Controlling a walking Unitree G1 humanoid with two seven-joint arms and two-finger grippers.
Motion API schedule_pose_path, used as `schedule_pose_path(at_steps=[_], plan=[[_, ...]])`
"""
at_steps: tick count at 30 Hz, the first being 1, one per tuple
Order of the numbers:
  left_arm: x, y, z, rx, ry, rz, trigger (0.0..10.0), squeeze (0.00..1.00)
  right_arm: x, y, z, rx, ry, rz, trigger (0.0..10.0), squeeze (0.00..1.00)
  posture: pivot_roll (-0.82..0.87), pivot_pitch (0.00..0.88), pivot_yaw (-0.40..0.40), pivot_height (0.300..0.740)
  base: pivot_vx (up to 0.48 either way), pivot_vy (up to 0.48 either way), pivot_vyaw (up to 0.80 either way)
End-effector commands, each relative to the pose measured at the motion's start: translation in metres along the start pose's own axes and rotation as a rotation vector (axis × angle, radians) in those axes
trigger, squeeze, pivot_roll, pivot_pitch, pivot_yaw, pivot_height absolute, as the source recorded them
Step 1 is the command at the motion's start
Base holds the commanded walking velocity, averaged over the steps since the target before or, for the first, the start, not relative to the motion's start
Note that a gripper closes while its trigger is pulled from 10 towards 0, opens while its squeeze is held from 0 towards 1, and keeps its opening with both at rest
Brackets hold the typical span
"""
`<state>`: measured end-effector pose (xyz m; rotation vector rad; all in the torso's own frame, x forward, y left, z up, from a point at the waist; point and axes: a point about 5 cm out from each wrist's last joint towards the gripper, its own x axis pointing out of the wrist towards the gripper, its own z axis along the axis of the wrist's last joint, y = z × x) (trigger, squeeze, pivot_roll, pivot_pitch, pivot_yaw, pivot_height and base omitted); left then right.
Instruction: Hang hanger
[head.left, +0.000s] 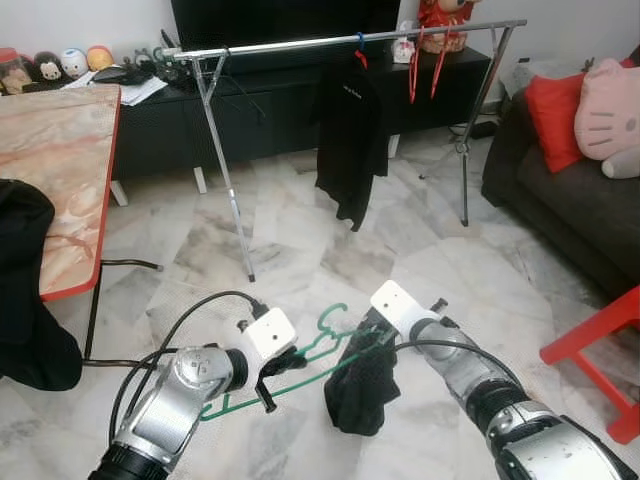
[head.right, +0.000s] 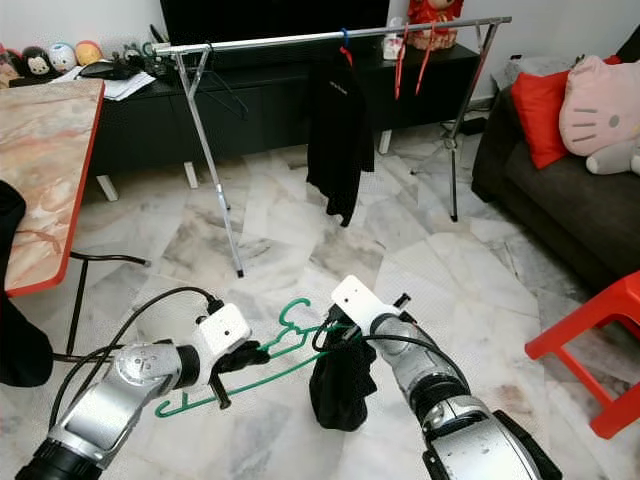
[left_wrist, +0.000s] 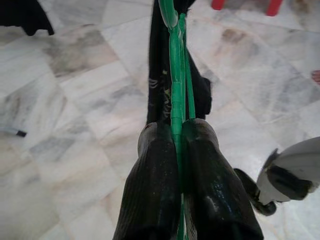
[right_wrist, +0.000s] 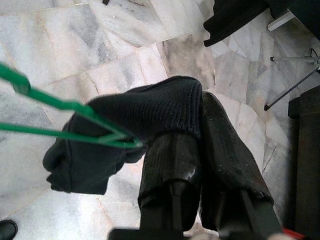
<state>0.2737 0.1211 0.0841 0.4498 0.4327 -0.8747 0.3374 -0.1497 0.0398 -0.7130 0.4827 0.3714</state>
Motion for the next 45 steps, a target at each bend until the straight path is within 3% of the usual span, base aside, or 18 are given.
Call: schedule_pose_path(at_steps=[1, 20, 29, 39, 41, 45], plan=[[-0.003, 0.01, 0.001, 0.016, 0.021, 0.056, 10.0, 0.0, 0.001, -0.007, 0.008, 0.004, -0.019, -0.019, 10.0, 0.0, 0.01, 0.0, -0.053, 0.74, 0.0, 0.0, 0.0], [-0.007, 0.021, 0.001, 0.068, 0.046, 0.144, 10.0, 0.0, -0.001, -0.009, -0.001, -0.024, 0.004, -0.019, 10.0, 0.0, 0.02, 0.0, -0.059, 0.74, 0.0, 0.0, 0.0], [-0.005, 0.026, 0.01, 0.059, -0.021, 0.193, 10.0, 0.0, 0.0, -0.007, 0.006, -0.031, -0.012, -0.004, 10.0, 0.0, 0.03, 0.0, -0.056, 0.74, 0.0, 0.0, 0.0], [-0.001, 0.012, 0.025, 0.005, -0.127, 0.088, 10.0, 0.0, 0.0, -0.004, 0.006, -0.036, -0.018, 0.025, 10.0, 0.0, 0.02, 0.0, -0.052, 0.74, 0.0, 0.0, 0.0], [-0.002, 0.002, 0.025, -0.007, -0.144, -0.01, 10.0, 0.0, 0.0, -0.005, 0.008, -0.032, -0.024, 0.025, 10.0, 0.0, 0.02, 0.0, -0.049, 0.74, 0.0, 0.0, 0.0], [-0.003, -0.006, 0.026, -0.013, -0.156, -0.082, 10.0, 0.0, 0.0, -0.008, 0.008, -0.033, -0.025, 0.019, 10.0, 0.0, 0.02, 0.0, -0.051, 0.74, 0.0, 0.0, 0.0]])
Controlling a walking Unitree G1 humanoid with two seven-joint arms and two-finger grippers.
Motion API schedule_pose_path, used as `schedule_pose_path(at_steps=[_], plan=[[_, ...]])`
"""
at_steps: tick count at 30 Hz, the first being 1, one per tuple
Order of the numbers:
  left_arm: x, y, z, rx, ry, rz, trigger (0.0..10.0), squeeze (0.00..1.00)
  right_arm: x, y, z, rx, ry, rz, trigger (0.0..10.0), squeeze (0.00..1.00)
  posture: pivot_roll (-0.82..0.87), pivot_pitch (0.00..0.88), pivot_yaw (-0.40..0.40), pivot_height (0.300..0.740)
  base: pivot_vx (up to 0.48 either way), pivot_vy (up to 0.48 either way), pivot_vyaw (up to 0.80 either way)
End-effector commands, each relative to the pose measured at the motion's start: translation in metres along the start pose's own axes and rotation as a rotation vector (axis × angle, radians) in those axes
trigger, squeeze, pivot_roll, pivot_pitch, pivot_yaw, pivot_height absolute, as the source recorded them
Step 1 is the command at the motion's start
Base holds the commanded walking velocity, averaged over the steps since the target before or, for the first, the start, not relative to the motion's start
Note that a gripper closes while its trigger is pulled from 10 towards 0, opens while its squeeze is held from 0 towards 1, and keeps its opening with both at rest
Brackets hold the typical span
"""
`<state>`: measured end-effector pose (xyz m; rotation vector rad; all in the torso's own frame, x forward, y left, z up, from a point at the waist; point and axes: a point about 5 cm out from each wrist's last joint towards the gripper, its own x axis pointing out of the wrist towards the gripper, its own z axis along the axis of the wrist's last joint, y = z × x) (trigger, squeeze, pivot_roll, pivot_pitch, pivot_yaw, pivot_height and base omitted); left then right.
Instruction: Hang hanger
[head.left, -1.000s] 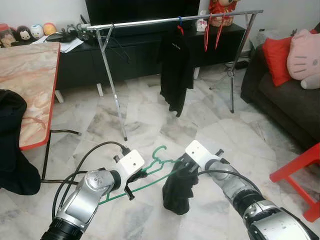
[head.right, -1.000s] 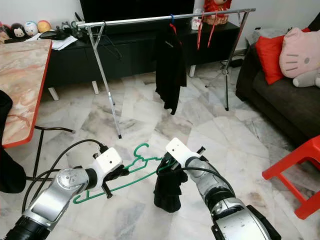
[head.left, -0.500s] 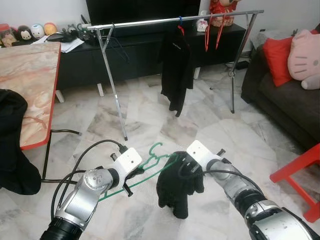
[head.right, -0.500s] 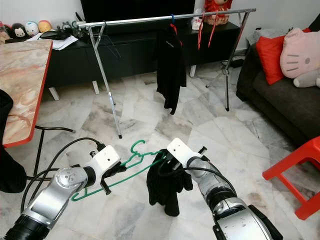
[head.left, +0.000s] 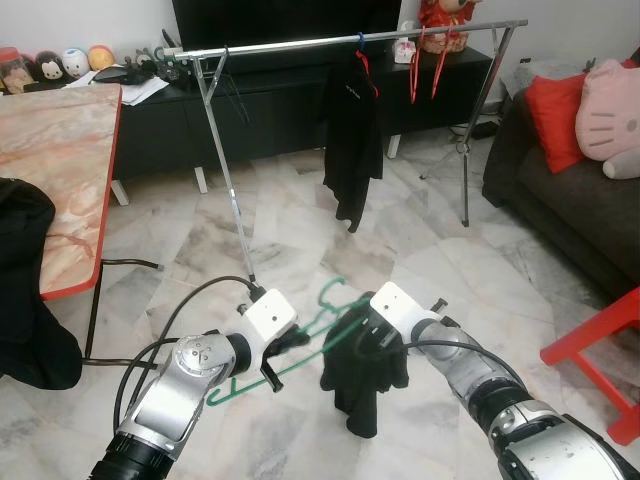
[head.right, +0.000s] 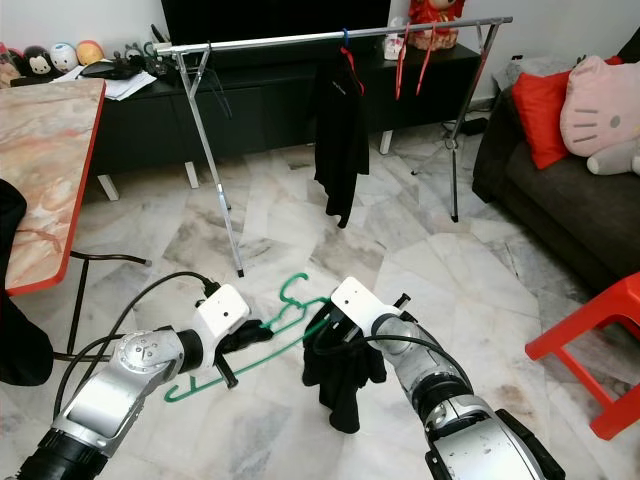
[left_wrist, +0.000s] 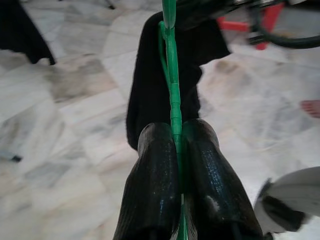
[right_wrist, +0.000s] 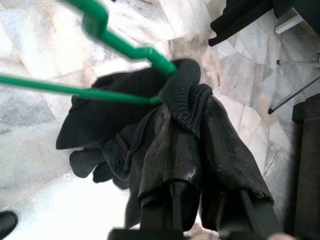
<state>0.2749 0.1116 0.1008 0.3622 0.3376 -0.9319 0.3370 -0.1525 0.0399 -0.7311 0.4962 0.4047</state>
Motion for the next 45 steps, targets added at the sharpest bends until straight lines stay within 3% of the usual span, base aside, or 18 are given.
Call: schedule_pose_path(at_steps=[1, 4, 7, 12, 23, 34, 38, 45], plan=[[0.0, -0.008, 0.007, 0.003, -0.034, -0.061, 10.0, 0.0, 0.0, -0.008, 0.011, -0.009, -0.033, -0.014, 10.0, 0.0, 0.02, 0.0, -0.051, 0.74, 0.0, 0.0, 0.0], [0.0, -0.011, 0.007, -0.008, -0.038, -0.086, 10.0, 0.0, 0.001, -0.009, 0.014, 0.006, -0.045, -0.012, 10.0, 0.0, 0.02, 0.0, -0.051, 0.74, 0.0, 0.0, 0.0], [-0.003, -0.021, 0.006, -0.02, -0.031, -0.177, 10.0, 0.0, 0.001, -0.011, 0.018, 0.003, -0.06, -0.01, 10.0, 0.0, 0.02, 0.0, -0.053, 0.74, 0.0, 0.0, 0.0], [-0.004, -0.025, 0.004, -0.02, -0.019, -0.201, 10.0, 0.0, 0.0, -0.015, 0.021, -0.007, -0.07, -0.015, 10.0, 0.0, 0.02, 0.0, -0.055, 0.74, 0.0, 0.0, 0.0], [0.005, -0.013, 0.004, -0.015, -0.007, -0.067, 10.0, 0.0, 0.0, -0.015, 0.038, -0.007, -0.126, 0.007, 10.0, 0.0, 0.01, 0.0, -0.059, 0.74, 0.0, 0.0, 0.0], [0.012, -0.023, 0.002, -0.029, 0.0, -0.102, 10.0, 0.0, -0.004, -0.012, 0.06, -0.019, -0.206, 0.045, 10.0, 0.0, 0.01, 0.0, -0.057, 0.74, 0.0, 0.0, 0.0], [0.016, -0.017, -0.001, -0.027, 0.027, -0.03, 10.0, 0.0, -0.011, -0.013, 0.071, -0.009, -0.24, 0.046, 10.0, 0.0, 0.0, 0.0, -0.058, 0.74, 0.0, 0.0, 0.0], [0.016, -0.01, -0.009, -0.01, 0.112, 0.04, 10.0, 0.0, -0.015, -0.012, 0.061, -0.001, -0.174, 0.005, 10.0, 0.0, 0.0, 0.0, -0.057, 0.74, 0.0, 0.0, 0.0]])
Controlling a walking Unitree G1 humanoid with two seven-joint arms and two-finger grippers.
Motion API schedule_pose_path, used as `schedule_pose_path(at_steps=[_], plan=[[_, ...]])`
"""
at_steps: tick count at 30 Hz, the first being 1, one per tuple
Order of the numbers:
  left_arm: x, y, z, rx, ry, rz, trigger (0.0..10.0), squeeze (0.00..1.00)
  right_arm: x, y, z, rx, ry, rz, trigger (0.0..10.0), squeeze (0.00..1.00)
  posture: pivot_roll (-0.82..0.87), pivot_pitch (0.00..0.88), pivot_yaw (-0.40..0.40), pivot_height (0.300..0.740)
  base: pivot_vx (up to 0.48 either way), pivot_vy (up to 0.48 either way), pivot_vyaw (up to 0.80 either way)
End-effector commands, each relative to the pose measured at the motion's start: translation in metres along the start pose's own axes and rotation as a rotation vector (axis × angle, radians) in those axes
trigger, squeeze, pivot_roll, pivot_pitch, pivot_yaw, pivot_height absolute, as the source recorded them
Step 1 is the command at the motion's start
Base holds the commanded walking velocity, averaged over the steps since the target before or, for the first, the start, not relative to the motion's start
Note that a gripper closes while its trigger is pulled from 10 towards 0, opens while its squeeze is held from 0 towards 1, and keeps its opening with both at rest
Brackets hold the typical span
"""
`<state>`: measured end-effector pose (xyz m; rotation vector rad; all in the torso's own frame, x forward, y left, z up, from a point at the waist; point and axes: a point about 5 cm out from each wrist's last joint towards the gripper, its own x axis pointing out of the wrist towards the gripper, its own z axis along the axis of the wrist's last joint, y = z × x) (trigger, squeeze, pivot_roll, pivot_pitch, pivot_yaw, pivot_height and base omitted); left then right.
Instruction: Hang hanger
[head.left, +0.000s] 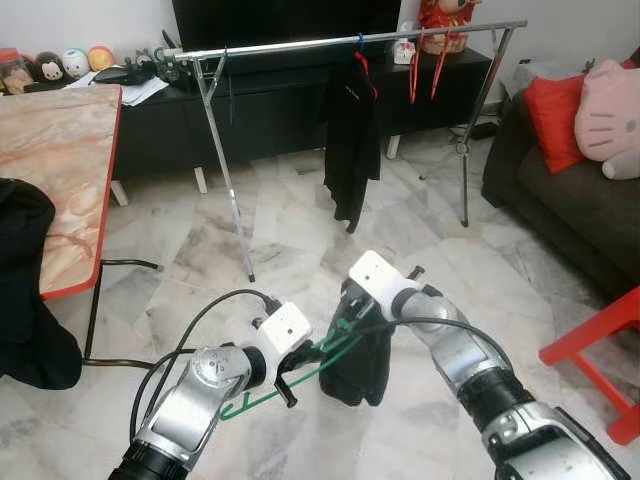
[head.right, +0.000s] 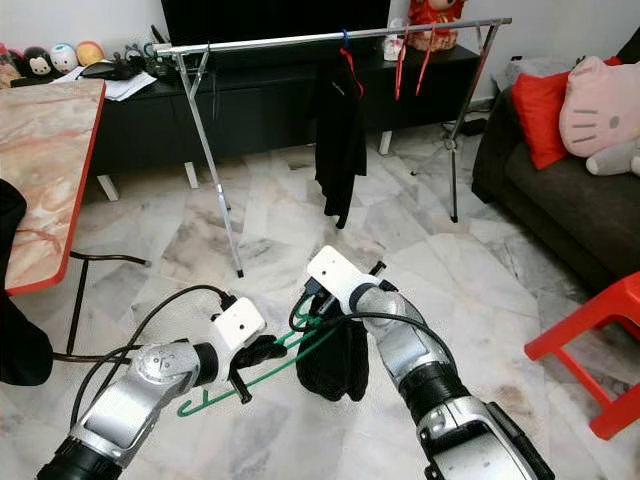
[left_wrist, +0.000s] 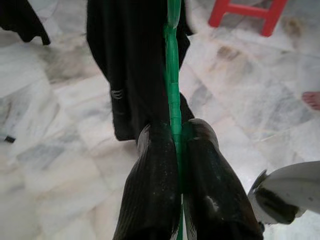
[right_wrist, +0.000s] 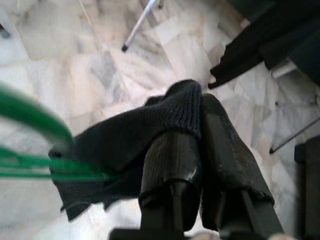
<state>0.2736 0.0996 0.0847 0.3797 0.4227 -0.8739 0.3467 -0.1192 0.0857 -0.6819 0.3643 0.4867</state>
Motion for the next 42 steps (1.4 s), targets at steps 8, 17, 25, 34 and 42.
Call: schedule_pose_path(at_steps=[8, 17, 25, 34, 42], plan=[[-0.01, 0.01, -0.006, 0.046, 0.071, 0.038, 10.0, 0.0, -0.005, -0.008, -0.009, -0.041, 0.049, -0.069, 10.0, 0.0, 0.01, 0.0, -0.061, 0.74, 0.0, 0.0, 0.0], [-0.015, 0.017, -0.004, 0.062, 0.078, 0.068, 10.0, 0.0, -0.005, -0.011, -0.01, -0.035, 0.061, -0.092, 10.0, 0.0, 0.01, 0.0, -0.062, 0.74, 0.0, 0.0, 0.0], [-0.014, 0.024, 0.007, 0.077, 0.021, 0.13, 10.0, 0.0, -0.005, -0.006, -0.015, -0.057, 0.084, -0.07, 10.0, 0.0, 0.01, 0.0, -0.062, 0.74, 0.0, 0.0, 0.0], [-0.014, 0.024, 0.007, 0.077, 0.021, 0.13, 10.0, 0.0, -0.005, -0.006, -0.015, -0.057, 0.084, -0.07, 10.0, 0.0, 0.01, 0.0, -0.062, 0.74, 0.0, 0.0, 0.0], [-0.014, 0.024, 0.007, 0.077, 0.021, 0.13, 10.0, 0.0, -0.005, -0.006, -0.015, -0.057, 0.084, -0.07, 10.0, 0.0, 0.01, 0.0, -0.062, 0.74, 0.0, 0.0, 0.0]])
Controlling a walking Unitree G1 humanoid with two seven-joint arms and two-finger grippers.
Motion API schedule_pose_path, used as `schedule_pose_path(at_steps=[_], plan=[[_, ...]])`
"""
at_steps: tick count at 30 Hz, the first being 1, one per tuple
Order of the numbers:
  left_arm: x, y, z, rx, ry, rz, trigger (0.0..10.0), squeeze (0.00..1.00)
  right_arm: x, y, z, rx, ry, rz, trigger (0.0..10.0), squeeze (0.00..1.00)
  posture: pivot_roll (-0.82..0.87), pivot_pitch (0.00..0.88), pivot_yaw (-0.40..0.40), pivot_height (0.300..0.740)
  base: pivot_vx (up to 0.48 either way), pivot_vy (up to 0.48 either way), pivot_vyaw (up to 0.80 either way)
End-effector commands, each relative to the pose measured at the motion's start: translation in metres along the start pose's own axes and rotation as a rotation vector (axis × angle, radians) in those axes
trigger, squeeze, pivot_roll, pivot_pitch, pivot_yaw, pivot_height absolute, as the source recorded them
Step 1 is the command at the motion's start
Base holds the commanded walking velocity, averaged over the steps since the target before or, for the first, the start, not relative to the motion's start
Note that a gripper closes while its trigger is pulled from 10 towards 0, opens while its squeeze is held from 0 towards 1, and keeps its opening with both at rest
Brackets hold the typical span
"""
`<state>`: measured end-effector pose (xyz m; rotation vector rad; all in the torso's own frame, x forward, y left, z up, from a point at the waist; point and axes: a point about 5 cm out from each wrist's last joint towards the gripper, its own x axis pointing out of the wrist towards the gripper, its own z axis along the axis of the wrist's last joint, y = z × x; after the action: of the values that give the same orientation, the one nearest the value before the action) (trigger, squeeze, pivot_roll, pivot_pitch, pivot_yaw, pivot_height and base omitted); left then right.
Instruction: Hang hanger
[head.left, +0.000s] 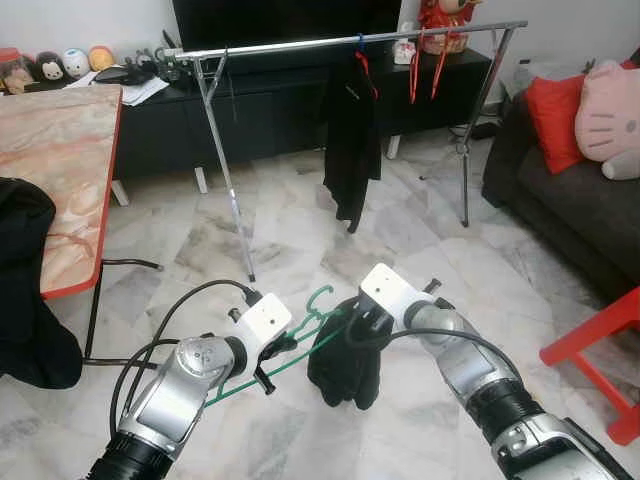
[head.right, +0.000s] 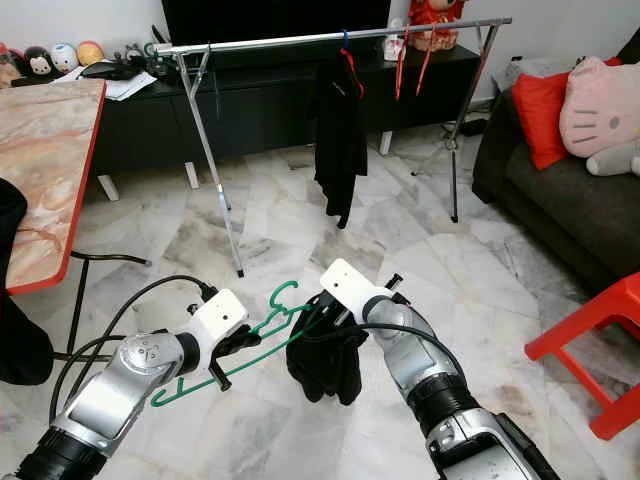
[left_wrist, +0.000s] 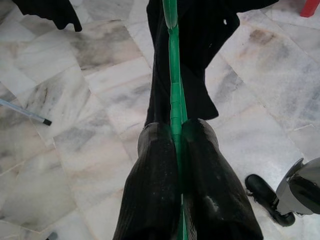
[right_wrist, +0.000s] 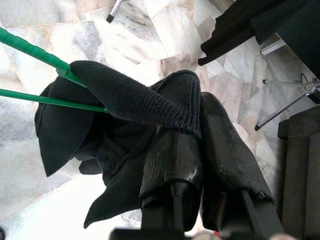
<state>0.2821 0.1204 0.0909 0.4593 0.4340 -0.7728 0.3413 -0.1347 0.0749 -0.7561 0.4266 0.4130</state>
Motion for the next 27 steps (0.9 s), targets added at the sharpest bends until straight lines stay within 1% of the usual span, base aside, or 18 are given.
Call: schedule_pose_path(at_steps=[1, 11, 12, 14, 22, 25, 27], plan=[[-0.003, 0.004, 0.01, 0.035, -0.036, 0.028, 10.0, 0.0, -0.001, -0.004, 0.004, -0.013, -0.013, -0.018, 10.0, 0.0, 0.01, 0.0, -0.062, 0.74, 0.0, 0.0, 0.0], [-0.003, 0.004, 0.01, 0.035, -0.036, 0.028, 10.0, 0.0, -0.001, -0.004, 0.004, -0.013, -0.013, -0.018, 10.0, 0.0, 0.01, 0.0, -0.062, 0.74, 0.0, 0.0, 0.0], [-0.004, 0.018, 0.013, 0.024, -0.037, 0.128, 10.0, 0.0, 0.0, -0.01, -0.016, 0.004, 0.065, -0.086, 10.0, 0.0, 0.01, 0.0, -0.065, 0.74, 0.0, 0.0, 0.0], [-0.005, 0.021, 0.013, 0.024, -0.033, 0.15, 10.0, 0.0, 0.0, -0.012, -0.023, 0.017, 0.094, -0.115, 10.0, 0.0, 0.01, 0.0, -0.065, 0.74, 0.0, 0.0, 0.0], [-0.005, 0.019, 0.014, 0.014, -0.044, 0.129, 10.0, 0.0, 0.0, -0.009, -0.021, 0.023, 0.08, -0.106, 10.0, 0.0, 0.01, 0.0, -0.064, 0.74, 0.0, 0.0, 0.0], [-0.004, 0.017, 0.015, 0.003, -0.056, 0.122, 10.0, 0.0, 0.002, -0.009, -0.017, 0.038, 0.063, -0.107, 10.0, 0.0, 0.01, 0.0, -0.064, 0.74, 0.0, 0.0, 0.0], [-0.001, 0.012, 0.017, -0.016, -0.073, 0.095, 10.0, 0.0, 0.003, -0.007, -0.01, 0.037, 0.032, -0.092, 10.0, 0.0, 0.0, 0.0, -0.063, 0.74, 0.0, 0.0, 0.0]])
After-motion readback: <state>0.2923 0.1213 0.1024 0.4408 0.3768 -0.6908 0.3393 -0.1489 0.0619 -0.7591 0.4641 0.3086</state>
